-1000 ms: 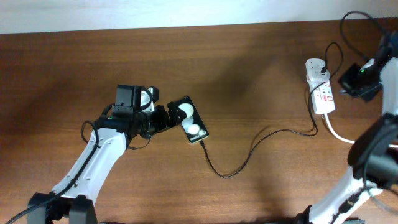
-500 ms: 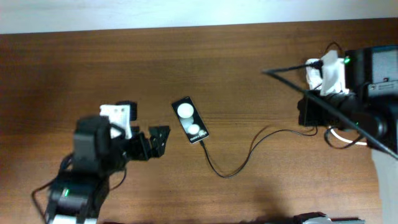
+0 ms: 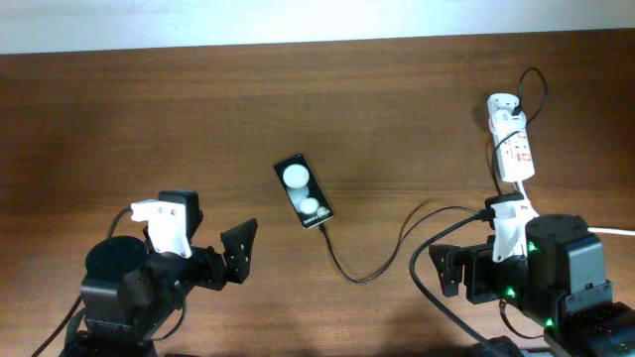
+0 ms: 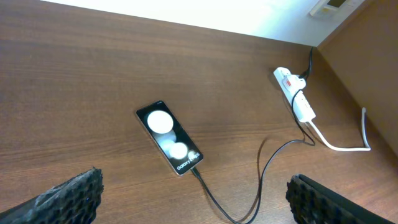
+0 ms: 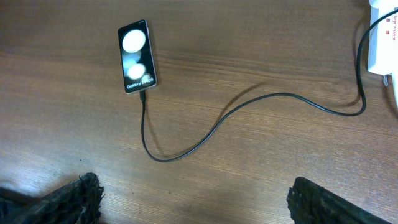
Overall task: Plug charger to phone and switch on socket
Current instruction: 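Lower the phone onto the table and open the left gripper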
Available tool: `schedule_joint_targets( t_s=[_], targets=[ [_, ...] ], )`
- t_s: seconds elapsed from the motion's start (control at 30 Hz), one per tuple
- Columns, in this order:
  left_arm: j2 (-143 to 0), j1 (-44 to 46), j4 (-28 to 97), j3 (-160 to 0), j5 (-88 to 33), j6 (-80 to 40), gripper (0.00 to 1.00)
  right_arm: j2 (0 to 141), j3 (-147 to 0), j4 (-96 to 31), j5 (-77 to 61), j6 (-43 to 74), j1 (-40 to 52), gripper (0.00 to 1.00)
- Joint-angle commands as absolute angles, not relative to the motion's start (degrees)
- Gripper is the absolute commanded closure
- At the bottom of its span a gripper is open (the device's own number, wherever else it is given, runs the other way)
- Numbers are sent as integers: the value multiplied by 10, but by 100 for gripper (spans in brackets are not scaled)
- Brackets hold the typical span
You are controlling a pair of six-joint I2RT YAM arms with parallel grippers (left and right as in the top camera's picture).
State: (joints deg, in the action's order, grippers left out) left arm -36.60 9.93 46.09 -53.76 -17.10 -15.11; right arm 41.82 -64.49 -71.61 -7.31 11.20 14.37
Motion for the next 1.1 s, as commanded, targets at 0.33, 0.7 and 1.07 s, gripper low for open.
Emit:
schedule_joint_targets(
  t_s=[0.33,0.7,1.07],
  targets=[
    [-277,124,464,-528,-167,-140,1,418,-641,-713,-70,114,147,1],
    [-5,-88,175,-184,-211,-177,1,418,-641,-713,-70,114,147,1],
    [-3,-88,-86,-16,-126,-255,1,418,-641,-713,-70,114,147,1]
  ],
)
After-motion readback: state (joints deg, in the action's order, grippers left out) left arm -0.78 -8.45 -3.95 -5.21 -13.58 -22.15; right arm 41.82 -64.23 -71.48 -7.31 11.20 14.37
